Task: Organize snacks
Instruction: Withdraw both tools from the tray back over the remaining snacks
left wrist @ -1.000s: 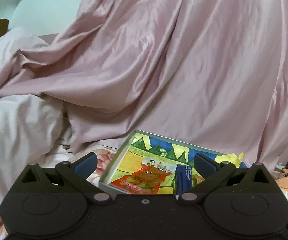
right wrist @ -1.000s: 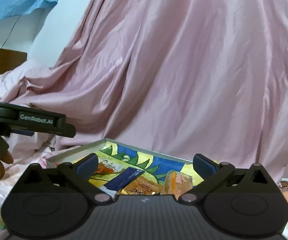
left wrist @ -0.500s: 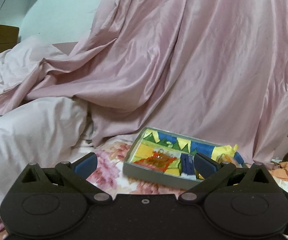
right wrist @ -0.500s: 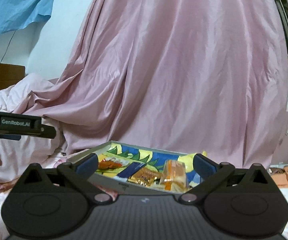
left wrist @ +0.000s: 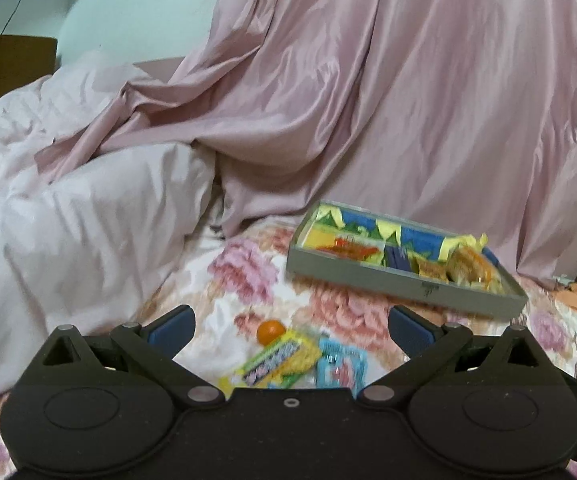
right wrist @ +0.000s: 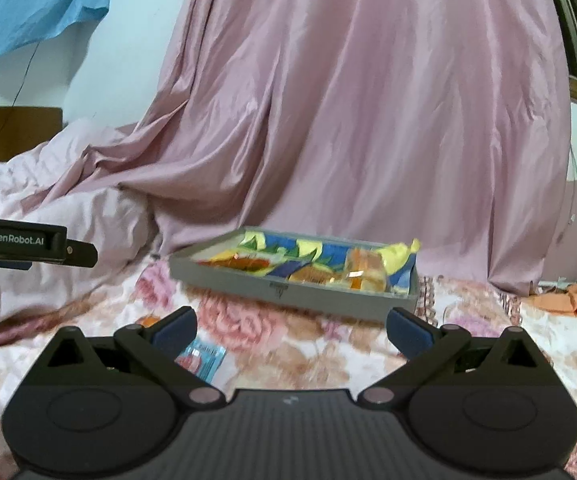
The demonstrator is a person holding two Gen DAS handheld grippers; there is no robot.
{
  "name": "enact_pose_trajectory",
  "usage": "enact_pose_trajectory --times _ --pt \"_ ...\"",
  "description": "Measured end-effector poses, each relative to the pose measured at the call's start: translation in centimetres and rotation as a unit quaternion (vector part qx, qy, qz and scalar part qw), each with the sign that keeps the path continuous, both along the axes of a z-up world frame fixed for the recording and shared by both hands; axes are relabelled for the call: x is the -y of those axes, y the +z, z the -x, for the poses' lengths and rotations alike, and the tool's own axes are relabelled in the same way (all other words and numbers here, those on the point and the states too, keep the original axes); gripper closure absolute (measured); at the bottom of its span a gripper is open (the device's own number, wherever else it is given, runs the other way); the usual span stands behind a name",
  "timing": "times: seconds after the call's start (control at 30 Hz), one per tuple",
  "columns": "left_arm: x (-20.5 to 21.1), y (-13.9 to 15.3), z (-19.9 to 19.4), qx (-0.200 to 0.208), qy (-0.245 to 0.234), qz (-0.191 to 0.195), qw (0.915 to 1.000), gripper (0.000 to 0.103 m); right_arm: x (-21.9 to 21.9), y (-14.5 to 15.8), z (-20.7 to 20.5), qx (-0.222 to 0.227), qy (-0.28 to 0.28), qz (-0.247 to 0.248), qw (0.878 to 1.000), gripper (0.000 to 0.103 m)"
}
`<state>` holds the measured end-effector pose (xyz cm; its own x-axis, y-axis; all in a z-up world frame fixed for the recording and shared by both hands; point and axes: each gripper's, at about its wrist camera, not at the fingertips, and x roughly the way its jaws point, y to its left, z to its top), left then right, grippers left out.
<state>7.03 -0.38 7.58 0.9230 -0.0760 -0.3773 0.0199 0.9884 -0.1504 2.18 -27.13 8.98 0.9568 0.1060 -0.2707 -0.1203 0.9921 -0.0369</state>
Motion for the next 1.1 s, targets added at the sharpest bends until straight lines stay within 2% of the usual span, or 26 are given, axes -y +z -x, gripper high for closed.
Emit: enact_pose_trajectory --times 0.3,0.63,1.1 --pt "-0.6 -3.0 1.8 -0.043 -0.003 -0.013 0.999 0.001 -1.1 -2.2 1.5 -0.05 0.016 0.009 0.999 0.0" --pt "-0.1 -5.8 1.2 -0.089 -0.02 -0.035 0.9952 0.001 -1.7 -5.1 0.2 -0.125 0.019 0.009 0.992 0.0" --pt "0.7 -7.7 -0.6 -0.117 -0.03 -0.046 0.9916 0.001 -1.6 -6.8 -1.4 -0.159 0.018 0.01 0.987 0.0"
